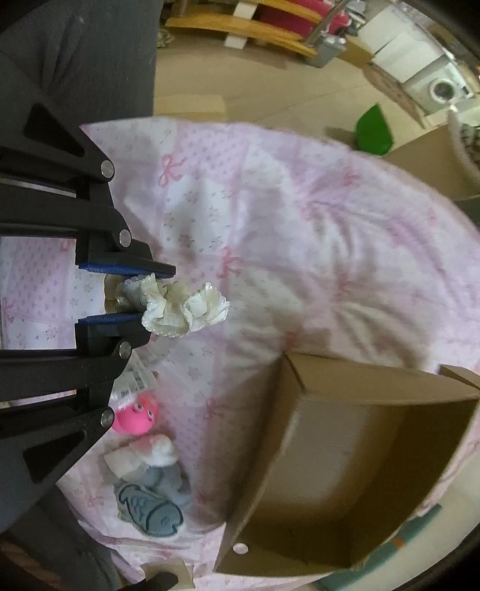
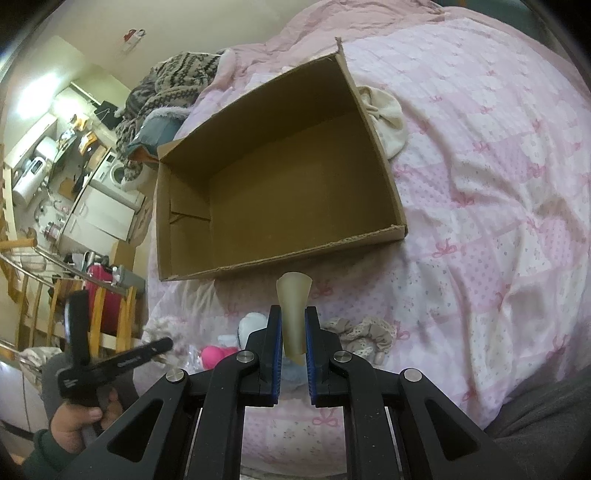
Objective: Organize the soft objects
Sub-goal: 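Grasp the crumpled white tissue with the left gripper and lift it, then carry the tissue into the cardboard box and open the left gripper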
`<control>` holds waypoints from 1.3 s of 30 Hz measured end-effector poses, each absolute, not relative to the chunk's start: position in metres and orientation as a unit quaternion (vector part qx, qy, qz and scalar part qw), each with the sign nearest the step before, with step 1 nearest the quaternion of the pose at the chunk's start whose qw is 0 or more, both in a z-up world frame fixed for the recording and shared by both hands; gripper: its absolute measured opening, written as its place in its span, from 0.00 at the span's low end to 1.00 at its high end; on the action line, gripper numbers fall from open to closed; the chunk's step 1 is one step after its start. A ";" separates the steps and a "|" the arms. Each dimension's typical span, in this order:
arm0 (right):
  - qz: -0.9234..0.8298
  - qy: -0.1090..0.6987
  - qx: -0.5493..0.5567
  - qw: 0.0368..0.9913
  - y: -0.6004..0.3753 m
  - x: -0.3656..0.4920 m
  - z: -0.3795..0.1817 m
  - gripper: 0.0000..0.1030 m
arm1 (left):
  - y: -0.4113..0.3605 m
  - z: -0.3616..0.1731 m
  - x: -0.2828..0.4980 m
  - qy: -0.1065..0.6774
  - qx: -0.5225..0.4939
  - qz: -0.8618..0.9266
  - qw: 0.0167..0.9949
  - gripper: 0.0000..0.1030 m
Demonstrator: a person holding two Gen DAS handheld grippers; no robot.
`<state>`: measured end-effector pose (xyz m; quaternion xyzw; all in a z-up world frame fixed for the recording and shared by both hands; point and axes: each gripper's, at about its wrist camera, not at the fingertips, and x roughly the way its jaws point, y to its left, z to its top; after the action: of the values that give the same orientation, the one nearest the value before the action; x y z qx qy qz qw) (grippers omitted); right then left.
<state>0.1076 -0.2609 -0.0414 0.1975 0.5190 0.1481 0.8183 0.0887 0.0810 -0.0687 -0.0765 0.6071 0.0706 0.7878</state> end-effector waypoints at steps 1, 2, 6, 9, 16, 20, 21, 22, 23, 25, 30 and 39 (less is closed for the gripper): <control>0.149 0.518 0.196 0.819 -0.260 0.107 -0.040 0.12 | 0.080 -0.063 0.085 0.600 -0.074 0.070 0.794 0.15; 0.149 0.517 0.194 0.820 -0.260 0.107 -0.039 0.12 | 0.078 -0.055 0.085 0.592 -0.071 0.071 0.800 0.15; 0.153 0.511 0.184 0.826 -0.256 0.105 -0.034 0.12 | 0.059 -0.039 0.087 0.564 -0.064 0.071 0.820 0.15; 0.160 0.503 0.174 0.831 -0.252 0.104 -0.027 0.12 | 0.051 -0.031 0.097 0.545 -0.059 0.067 0.834 0.15; 0.169 0.458 0.142 0.861 -0.247 0.113 0.006 0.12 | 0.034 0.011 0.114 0.497 -0.048 0.043 0.865 0.15; 0.167 0.419 0.122 0.884 -0.244 0.124 0.026 0.12 | 0.016 0.033 0.138 0.466 -0.010 0.027 0.884 0.15; 0.167 0.413 0.117 0.888 -0.242 0.129 0.030 0.12 | 0.012 0.036 0.145 0.460 -0.003 0.026 0.887 0.15; 0.169 0.409 0.116 0.889 -0.241 0.135 0.032 0.12 | 0.009 0.040 0.152 0.456 -0.002 0.023 0.890 0.15; 0.172 0.406 0.115 0.890 -0.239 0.140 0.033 0.12 | 0.006 0.042 0.159 0.450 -0.001 0.018 0.893 0.15; 0.171 0.401 0.111 0.893 -0.236 0.153 0.034 0.12 | 0.000 0.045 0.170 0.440 -0.002 0.007 0.898 0.15; 0.169 0.403 0.111 0.893 -0.232 0.177 0.021 0.12 | -0.020 0.032 0.189 0.430 0.008 -0.012 0.903 0.15; 0.150 0.446 0.106 0.876 -0.228 0.194 -0.027 0.12 | -0.012 -0.018 0.209 0.453 -0.032 -0.003 0.891 0.16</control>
<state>0.1943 -0.2283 -0.0274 0.1061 0.4461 0.1500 0.8759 0.2091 -0.0115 -0.0180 -0.0317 0.4525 -0.0026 0.8912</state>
